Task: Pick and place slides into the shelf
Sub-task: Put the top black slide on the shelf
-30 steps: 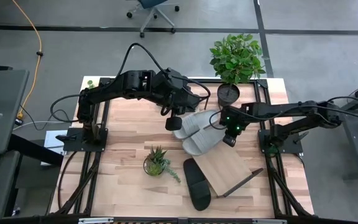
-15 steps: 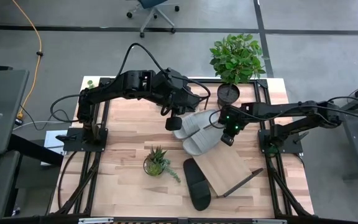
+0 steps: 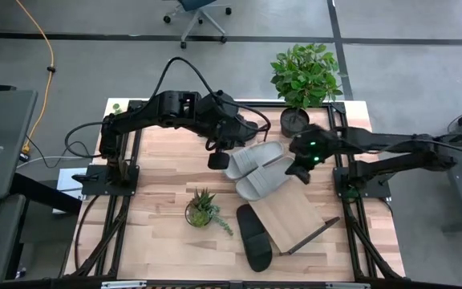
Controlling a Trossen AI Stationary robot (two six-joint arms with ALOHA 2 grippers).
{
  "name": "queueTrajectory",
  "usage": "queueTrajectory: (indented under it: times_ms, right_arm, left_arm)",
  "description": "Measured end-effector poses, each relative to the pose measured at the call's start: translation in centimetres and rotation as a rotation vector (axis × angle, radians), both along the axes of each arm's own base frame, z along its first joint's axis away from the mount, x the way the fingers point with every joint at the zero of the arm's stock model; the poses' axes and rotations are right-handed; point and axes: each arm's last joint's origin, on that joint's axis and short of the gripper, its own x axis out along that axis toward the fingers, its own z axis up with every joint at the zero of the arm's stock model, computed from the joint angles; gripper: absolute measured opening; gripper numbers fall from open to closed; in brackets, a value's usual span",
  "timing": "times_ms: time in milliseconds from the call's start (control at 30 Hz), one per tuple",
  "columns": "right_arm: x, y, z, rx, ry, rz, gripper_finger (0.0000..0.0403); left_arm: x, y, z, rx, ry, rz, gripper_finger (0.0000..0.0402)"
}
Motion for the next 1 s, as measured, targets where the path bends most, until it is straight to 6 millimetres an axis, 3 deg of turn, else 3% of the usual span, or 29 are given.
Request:
queueTrajectory:
  times_ms: [200,367,533,700,900,1000]
  right_arm:
    - [-2.2,1.4,3.5,0.153,-0.220,0.116,0.0000]
    - [-3.1,2.0,4.2,0.155,-0.251,0.099,0.0001]
    - [-3.1,2.3,4.2,0.137,-0.241,0.066,0.0001]
    - [-3.0,2.6,4.1,0.116,-0.236,0.055,0.0001]
    - [-3.0,2.8,4.1,0.093,-0.235,0.044,0.0001]
    - [-3.0,3.0,4.1,0.077,-0.233,0.038,0.0001]
  left_arm:
    - [-0.5,0.0,-0.4,0.008,0.071,0.016,0.0014]
    - [-0.6,0.0,-0.5,0.024,0.084,-0.001,0.0014]
    - [-1.7,0.9,-1.2,0.054,0.207,0.063,0.0014]
    - [-3.0,4.2,-1.5,0.044,0.274,0.176,0.0014]
    - [-5.1,10.3,-1.5,-0.034,0.237,0.290,0.0010]
    - [-6.0,13.2,-2.6,-0.112,0.248,0.329,0.0002]
